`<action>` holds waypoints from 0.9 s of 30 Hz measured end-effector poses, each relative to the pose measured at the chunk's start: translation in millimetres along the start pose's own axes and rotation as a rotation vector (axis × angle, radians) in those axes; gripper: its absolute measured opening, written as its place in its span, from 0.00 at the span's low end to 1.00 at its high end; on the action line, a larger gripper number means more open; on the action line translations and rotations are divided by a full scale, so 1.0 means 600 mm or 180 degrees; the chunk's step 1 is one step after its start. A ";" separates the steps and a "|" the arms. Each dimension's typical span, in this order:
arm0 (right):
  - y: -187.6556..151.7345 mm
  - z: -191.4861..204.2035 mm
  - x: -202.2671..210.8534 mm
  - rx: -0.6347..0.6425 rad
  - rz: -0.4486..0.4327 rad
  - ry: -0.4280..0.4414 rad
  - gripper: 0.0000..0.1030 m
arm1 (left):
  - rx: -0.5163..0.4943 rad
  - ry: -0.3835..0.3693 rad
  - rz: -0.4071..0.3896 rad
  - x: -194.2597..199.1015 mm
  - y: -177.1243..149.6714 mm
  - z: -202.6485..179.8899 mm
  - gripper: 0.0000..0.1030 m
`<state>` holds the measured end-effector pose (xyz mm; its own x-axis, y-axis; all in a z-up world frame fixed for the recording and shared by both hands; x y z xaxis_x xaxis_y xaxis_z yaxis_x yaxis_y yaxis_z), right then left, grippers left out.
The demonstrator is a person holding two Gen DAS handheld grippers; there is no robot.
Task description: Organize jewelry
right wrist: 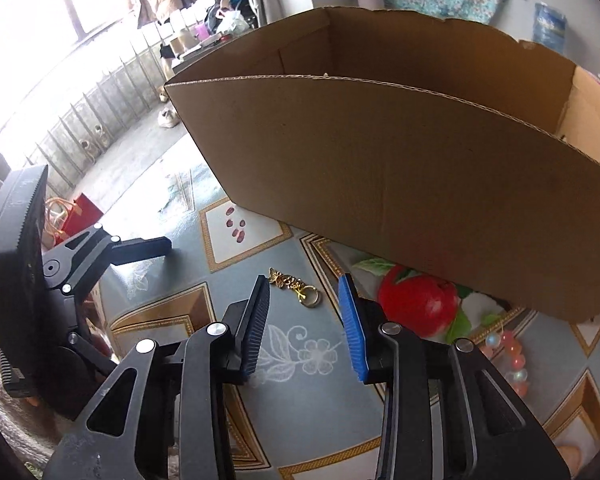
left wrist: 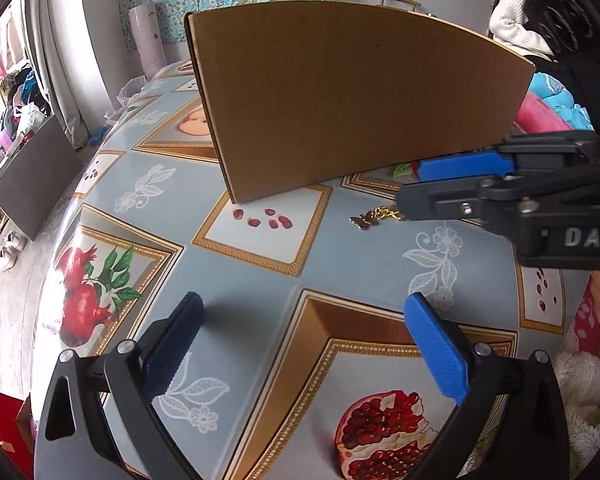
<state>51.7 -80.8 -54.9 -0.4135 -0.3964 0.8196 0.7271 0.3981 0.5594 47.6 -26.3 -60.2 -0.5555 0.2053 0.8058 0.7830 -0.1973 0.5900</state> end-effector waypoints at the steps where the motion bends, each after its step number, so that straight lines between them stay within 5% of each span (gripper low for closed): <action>1: 0.002 0.002 -0.004 0.0057 0.0018 -0.0012 0.31 | -0.0006 -0.0005 -0.0004 0.000 0.000 0.000 0.96; 9: 0.022 0.013 -0.034 0.0350 0.0205 0.0032 0.04 | -0.0030 -0.0029 -0.0028 0.002 -0.003 0.001 0.96; 21: -0.008 0.032 0.007 0.0608 0.0387 -0.0128 0.04 | -0.0084 -0.0070 -0.0098 0.011 -0.012 -0.003 0.96; 27: -0.014 0.033 0.040 0.0480 0.0296 -0.0092 0.19 | -0.0111 -0.0084 -0.0143 0.016 -0.020 -0.004 0.96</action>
<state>24.5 -77.3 -37.6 -0.3656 -0.3290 0.8707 0.6734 0.5523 0.4915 32.3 -24.1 -59.3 -0.5820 0.2399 0.7770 0.7469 -0.2204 0.6274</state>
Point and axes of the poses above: each gripper's, at about its wrist camera, not at the fingertips, and x roughly against the way its jaws point, z to its left, y to its top, the point moved 3 cm from there along -x, roughly the way its jaws point, and after that the axes turned 6 degrees about x, right-handed, at the moved point
